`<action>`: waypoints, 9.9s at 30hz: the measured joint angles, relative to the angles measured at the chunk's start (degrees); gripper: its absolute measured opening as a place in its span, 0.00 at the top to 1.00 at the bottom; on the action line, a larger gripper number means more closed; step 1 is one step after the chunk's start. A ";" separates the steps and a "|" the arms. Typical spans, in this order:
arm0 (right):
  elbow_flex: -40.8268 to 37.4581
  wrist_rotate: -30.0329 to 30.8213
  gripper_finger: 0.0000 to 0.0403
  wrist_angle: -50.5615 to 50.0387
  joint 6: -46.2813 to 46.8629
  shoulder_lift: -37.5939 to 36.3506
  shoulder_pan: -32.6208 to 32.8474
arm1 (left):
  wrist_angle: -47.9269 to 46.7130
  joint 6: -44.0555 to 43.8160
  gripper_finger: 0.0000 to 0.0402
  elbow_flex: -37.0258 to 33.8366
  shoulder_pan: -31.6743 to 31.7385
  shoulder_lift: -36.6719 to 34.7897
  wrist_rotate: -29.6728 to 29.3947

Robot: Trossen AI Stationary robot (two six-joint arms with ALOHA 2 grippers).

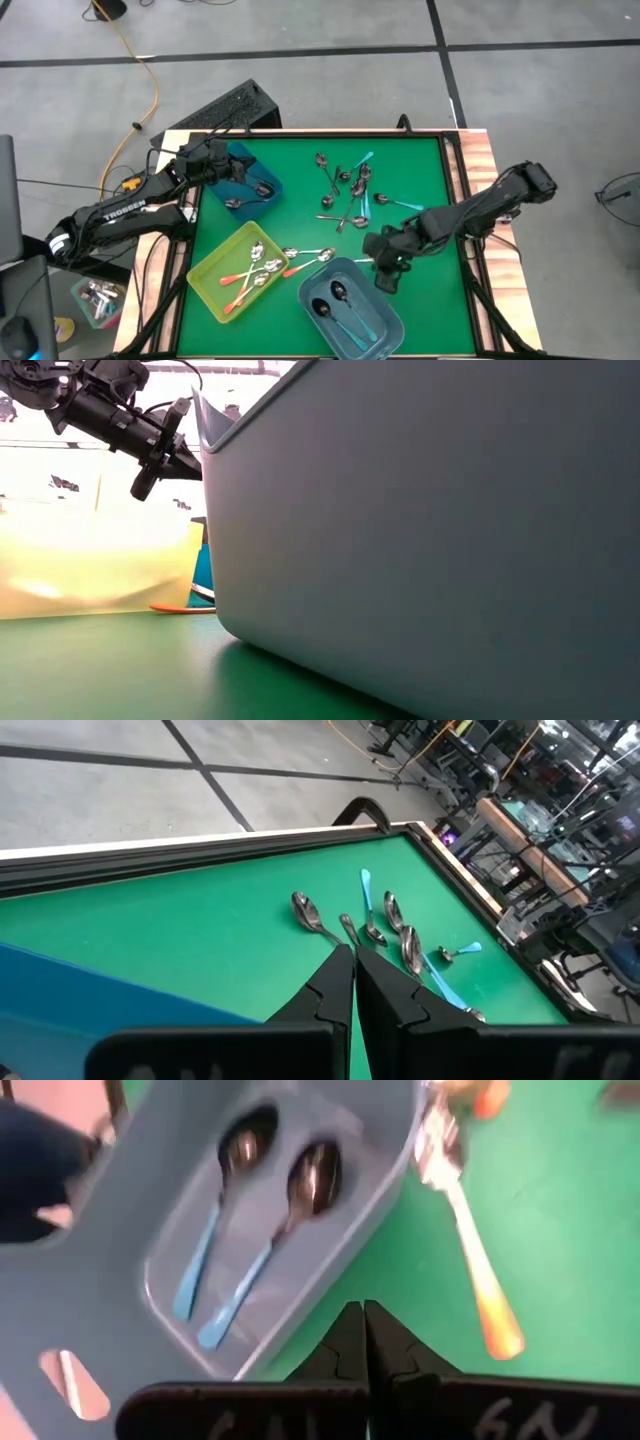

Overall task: Sort silverware by color (type)
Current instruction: Put the blue spoon into the blue bin

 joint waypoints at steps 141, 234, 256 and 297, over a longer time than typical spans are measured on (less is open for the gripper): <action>22.72 20.89 0.74 -38.03 -2.92 1.74 -15.60 | 0.50 6.30 0.95 -0.07 -2.51 -0.01 1.58; 6.06 17.26 0.98 -10.92 1.33 -8.74 -39.80 | -0.51 -0.09 0.73 -0.02 -2.54 -0.11 0.23; 10.00 23.62 0.98 -39.63 59.34 -18.31 2.52 | -0.47 -1.02 0.73 -0.02 -2.54 -0.11 -0.19; 9.96 -6.52 0.98 -31.67 86.83 16.39 33.16 | -0.50 0.27 0.73 -0.02 -2.53 -0.11 -5.16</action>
